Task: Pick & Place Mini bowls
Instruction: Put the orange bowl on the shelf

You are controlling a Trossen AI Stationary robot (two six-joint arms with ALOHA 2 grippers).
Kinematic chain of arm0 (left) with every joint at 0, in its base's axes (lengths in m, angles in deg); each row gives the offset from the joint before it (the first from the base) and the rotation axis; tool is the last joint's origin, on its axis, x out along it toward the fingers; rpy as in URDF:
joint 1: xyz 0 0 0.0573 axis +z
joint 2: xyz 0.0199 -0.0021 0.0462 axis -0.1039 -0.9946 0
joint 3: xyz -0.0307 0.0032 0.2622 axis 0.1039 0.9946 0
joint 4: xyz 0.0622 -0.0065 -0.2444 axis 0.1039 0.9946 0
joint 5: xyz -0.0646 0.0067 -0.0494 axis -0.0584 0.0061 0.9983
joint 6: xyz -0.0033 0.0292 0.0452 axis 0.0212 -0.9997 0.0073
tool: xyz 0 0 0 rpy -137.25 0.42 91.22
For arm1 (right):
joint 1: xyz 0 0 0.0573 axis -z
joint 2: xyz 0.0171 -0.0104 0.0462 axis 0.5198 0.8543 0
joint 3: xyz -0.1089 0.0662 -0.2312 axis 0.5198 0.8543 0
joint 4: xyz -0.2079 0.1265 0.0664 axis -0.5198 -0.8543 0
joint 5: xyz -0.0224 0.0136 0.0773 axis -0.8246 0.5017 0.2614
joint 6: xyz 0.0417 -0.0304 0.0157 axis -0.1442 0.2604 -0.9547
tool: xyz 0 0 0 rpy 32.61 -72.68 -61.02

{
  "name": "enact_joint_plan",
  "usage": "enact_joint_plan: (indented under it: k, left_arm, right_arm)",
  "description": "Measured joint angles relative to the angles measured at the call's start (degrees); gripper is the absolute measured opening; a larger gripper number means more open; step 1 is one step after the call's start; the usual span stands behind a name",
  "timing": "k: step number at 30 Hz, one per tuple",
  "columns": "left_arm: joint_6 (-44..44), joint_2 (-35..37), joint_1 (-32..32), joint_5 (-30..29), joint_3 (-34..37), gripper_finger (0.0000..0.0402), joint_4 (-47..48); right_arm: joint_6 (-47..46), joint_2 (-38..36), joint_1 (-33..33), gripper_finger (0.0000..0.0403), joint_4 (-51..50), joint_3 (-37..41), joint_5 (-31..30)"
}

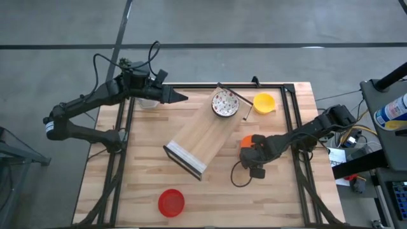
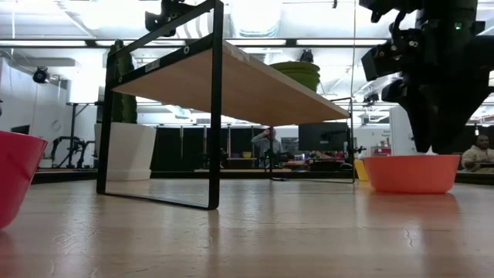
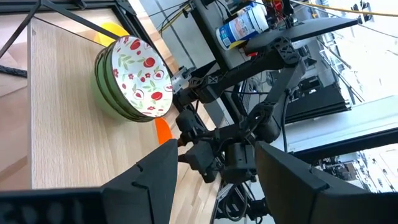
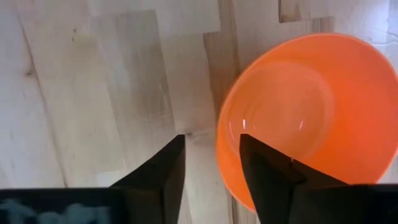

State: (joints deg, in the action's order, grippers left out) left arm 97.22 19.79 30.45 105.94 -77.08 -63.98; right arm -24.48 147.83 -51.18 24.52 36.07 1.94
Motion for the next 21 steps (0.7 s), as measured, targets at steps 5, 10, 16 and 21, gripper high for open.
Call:
enact_joint_plan:
  k: [5,10,16,21]
  left_arm:
    - [-0.11,0.00,-0.01,0.04,0.00,0.0204,-0.04]
    - [-0.13,0.00,0.00,0.04,0.00,0.0204,-0.04]
    - [-0.13,0.00,-0.02,0.03,0.00,0.0204,-0.04]
    - [-0.15,0.00,0.00,0.00,0.00,0.0204,-0.04]
  right_arm:
    - [0.46,0.00,0.20,0.0170,0.31,0.72,0.17]
    - [0.66,0.00,0.40,0.0159,2.16,1.85,0.37]
    - [0.38,0.02,1.44,0.0129,3.07,3.92,0.48]
    - [-0.79,0.02,3.40,0.0098,3.58,4.81,1.40]
